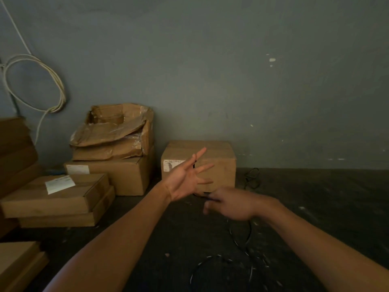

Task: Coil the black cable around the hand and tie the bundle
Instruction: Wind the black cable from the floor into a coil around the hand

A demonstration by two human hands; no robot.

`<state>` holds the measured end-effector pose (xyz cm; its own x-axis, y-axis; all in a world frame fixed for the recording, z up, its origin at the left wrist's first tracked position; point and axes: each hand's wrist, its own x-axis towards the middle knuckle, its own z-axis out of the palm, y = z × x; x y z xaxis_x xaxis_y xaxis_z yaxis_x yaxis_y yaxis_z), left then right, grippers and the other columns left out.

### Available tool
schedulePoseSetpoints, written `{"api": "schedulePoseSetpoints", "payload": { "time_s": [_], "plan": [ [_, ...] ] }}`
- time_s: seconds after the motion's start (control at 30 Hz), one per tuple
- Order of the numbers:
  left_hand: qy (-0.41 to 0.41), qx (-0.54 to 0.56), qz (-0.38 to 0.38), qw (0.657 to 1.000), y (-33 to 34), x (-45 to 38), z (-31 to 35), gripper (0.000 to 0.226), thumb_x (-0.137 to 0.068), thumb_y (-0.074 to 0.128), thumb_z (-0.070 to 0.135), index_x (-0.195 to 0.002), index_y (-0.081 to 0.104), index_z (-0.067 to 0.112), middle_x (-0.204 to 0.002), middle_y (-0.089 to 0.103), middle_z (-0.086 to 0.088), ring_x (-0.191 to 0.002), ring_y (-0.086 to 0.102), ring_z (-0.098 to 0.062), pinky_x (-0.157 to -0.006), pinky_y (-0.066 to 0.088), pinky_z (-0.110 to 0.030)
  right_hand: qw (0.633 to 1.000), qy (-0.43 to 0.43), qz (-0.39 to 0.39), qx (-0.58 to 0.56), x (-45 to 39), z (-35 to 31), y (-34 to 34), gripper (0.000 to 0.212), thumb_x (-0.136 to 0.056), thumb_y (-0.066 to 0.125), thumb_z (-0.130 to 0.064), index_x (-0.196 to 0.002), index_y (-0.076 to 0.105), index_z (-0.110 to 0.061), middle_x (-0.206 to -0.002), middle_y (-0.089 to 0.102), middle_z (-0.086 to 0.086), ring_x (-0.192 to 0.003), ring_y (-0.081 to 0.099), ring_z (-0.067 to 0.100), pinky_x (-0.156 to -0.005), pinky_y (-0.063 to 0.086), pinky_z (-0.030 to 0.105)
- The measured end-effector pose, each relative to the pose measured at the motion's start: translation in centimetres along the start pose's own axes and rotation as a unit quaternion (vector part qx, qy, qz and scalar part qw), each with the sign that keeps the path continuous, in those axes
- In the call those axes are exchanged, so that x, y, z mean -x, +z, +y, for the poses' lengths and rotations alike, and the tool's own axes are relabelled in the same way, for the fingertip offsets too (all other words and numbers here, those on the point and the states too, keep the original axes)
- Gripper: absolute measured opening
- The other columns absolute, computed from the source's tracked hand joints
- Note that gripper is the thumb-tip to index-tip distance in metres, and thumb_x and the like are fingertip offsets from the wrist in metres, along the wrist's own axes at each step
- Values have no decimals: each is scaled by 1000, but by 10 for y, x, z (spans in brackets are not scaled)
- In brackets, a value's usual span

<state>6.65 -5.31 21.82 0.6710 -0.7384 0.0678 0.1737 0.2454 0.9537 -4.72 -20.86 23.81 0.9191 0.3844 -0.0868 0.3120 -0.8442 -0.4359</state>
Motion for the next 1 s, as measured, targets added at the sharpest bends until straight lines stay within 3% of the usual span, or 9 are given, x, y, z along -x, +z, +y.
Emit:
{"api": "schedulePoseSetpoints", "payload": {
  "time_s": [0.07, 0.13, 0.23, 0.43, 0.73, 0.93, 1.0],
  "plan": [
    [-23, -21, -22, 999, -3, 5, -5, 38, -100, 35, 52, -135, 50, 53, -158, 35, -8, -140, 30, -50, -110, 5, -77, 999, -19, 36, 27, 4, -2, -23, 20, -98, 50, -33, -86, 67, -32, -73, 58, -14, -59, 49, -1, -60, 39, 27],
    [-46, -43, -55, 997, -3, 9, -9, 43, -97, 42, 53, -140, 45, 51, -158, 33, -9, -139, 33, -47, -106, 3, -80, 994, -28, 82, 63, 8, -3, -47, 14, -94, 58, -31, -83, 66, -30, -66, 56, -13, -55, 47, 0, -54, 34, 24],
    [-80, -65, -94, 990, 0, 15, -13, 46, -97, 41, 52, -142, 43, 49, -158, 34, -6, -143, 24, -48, -105, 4, -80, 984, -26, 137, 112, 11, -6, -74, 10, -89, 66, -31, -80, 64, -29, -68, 54, -15, -62, 51, 4, -54, 32, 24],
    [-127, -98, -164, 973, 17, 25, -21, 44, -99, 37, 49, -144, 41, 48, -155, 41, -1, -141, 34, -43, -107, 9, -80, 959, -28, 231, 160, 9, -2, -107, 13, -82, 72, -38, -80, 64, -28, -71, 57, -13, -72, 54, 12, -64, 40, 31],
    [-115, 15, -213, 970, 29, 38, -26, 50, -99, 36, 46, -149, 36, 42, -157, 37, -9, -141, 33, -45, -109, 4, -77, 956, -66, 275, 81, 5, 12, -102, 13, -83, 72, -32, -88, 73, -20, -84, 69, 1, -80, 61, 21, -71, 49, 38],
    [-108, 37, -264, 958, 34, 42, -21, 49, -103, 21, 44, -152, 27, 40, -161, 27, -13, -144, 22, -49, -110, 6, -75, 955, -73, 285, 30, -4, 32, -97, 3, -84, 72, -29, -82, 70, -27, -75, 63, -12, -72, 57, 9, -64, 43, 31],
    [-95, 63, -274, 955, 37, 43, -14, 50, -103, 20, 44, -152, 27, 40, -161, 26, -15, -144, 18, -50, -110, 6, -75, 953, -67, 294, -26, -8, 45, -89, 4, -87, 69, -23, -83, 69, -25, -74, 64, -7, -71, 57, 12, -67, 43, 32]
  ]
}}
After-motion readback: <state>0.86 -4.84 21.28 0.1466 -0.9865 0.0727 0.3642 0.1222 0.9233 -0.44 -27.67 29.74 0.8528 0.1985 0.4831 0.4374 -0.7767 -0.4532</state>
